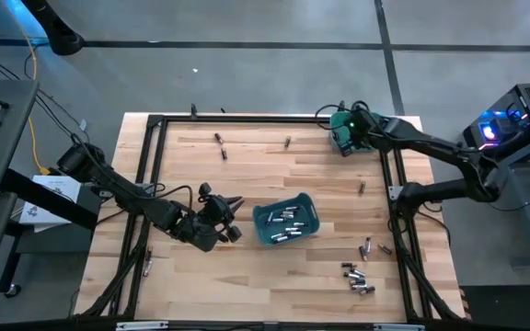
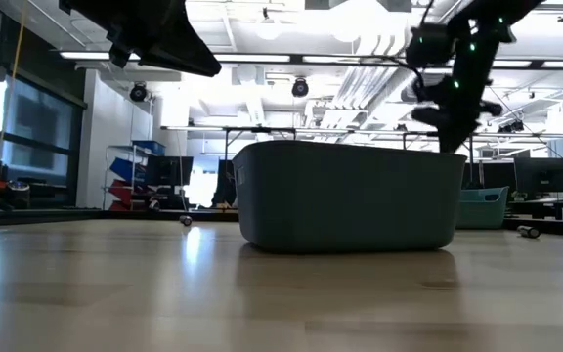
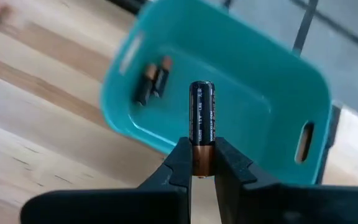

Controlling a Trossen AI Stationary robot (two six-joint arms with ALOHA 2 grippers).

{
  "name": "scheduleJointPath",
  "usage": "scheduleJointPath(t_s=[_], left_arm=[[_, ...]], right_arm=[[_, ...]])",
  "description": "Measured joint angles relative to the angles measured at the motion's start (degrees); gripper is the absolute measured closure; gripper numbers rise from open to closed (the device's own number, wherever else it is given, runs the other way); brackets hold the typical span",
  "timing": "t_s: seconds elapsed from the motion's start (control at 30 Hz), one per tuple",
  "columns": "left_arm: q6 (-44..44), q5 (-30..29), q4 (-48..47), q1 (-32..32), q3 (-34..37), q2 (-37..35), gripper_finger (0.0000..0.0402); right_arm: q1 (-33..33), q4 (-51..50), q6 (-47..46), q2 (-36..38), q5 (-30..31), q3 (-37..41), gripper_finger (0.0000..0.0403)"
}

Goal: Sort batteries
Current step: Put the black battery into the green bin

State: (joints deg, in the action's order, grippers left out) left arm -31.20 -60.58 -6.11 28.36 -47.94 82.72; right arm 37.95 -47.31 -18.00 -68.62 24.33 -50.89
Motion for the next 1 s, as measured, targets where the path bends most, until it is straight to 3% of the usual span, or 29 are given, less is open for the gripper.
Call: scheduleJointPath(t_s=[0.27, 0.43, 0.77, 0.9, 1.0], left_arm=[[0.4, 0.0, 0.0, 0.0, 0.0, 0.0, 0.0355], [0.4, -0.2, 0.0, 0.0, 0.0, 0.0, 0.0355], [0.0, -0.6, 0.0, -0.8, 0.0, 0.0, 0.0355], [0.0, -0.6, 0.0, -1.1, 0.0, 0.0, 0.0355], [0.0, -0.6, 0.1, -1.1, 0.0, 0.0, 0.0355]], right_arm=[[6.4, 7.2, 0.0, 0.0, -10.1, 9.7, 0.0383], [8.2, 9.8, -1.0, 0.0, -12.9, 12.5, 0.0383], [13.6, 15.7, -0.7, -1.2, -18.0, 12.5, 0.0383], [16.1, 21.0, -1.6, -5.6, -22.8, 10.0, 0.0383], [17.2, 20.6, -1.3, -11.3, -23.1, 5.8, 0.0383]])
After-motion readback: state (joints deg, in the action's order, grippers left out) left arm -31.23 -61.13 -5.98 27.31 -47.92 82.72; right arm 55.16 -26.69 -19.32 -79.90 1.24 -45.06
